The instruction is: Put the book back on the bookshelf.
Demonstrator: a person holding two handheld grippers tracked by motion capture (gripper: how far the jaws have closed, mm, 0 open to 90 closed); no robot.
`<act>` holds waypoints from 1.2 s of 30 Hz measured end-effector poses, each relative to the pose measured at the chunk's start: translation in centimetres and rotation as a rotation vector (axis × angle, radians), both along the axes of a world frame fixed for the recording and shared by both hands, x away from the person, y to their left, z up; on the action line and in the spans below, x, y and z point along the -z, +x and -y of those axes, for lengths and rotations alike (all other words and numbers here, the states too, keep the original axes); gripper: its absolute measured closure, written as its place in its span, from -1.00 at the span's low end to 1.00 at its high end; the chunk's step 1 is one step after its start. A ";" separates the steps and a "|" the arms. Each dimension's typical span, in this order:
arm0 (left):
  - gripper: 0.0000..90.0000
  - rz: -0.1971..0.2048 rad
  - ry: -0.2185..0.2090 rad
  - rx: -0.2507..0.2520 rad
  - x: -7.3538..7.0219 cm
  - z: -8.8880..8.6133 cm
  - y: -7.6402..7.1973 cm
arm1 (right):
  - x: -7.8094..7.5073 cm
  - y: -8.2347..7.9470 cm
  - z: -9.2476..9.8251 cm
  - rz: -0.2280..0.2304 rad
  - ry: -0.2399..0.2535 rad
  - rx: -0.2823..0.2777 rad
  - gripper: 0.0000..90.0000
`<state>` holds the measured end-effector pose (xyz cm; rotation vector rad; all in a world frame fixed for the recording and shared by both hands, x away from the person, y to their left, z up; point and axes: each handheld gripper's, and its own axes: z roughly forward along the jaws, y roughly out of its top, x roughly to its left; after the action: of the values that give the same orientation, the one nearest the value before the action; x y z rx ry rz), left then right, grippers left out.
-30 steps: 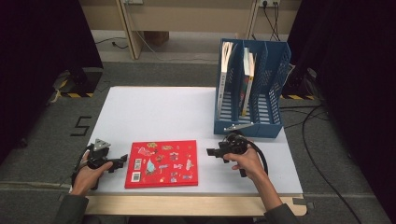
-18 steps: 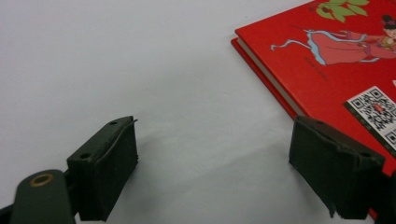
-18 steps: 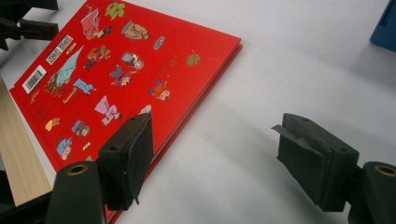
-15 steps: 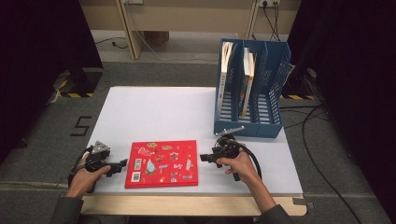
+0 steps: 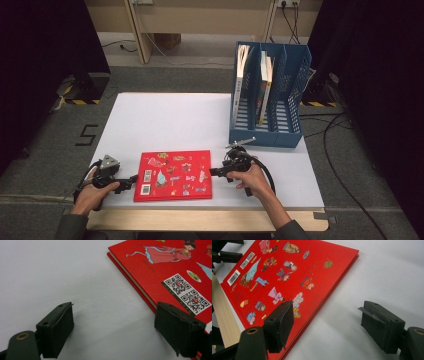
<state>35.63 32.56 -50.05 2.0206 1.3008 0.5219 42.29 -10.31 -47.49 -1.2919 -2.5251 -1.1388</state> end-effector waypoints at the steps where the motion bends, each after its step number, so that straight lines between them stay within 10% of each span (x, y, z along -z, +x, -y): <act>1: -0.66 0.000 0.001 0.002 0.0 0.1 0.0 | 0.0 0.0 -0.1 -0.001 0.000 0.003 -0.40; 9: -0.36 0.006 -0.001 0.069 -0.3 2.0 -0.2 | 0.4 0.2 -0.2 -0.020 0.004 0.009 -0.40; 36: -0.40 0.001 0.006 0.115 -0.3 4.2 -0.4 | 0.8 0.4 -0.2 -0.062 0.081 0.100 -0.53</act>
<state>35.22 28.38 -49.72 2.0854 1.1746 0.4740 42.66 -10.16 -48.30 -1.4245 -2.3690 -1.1870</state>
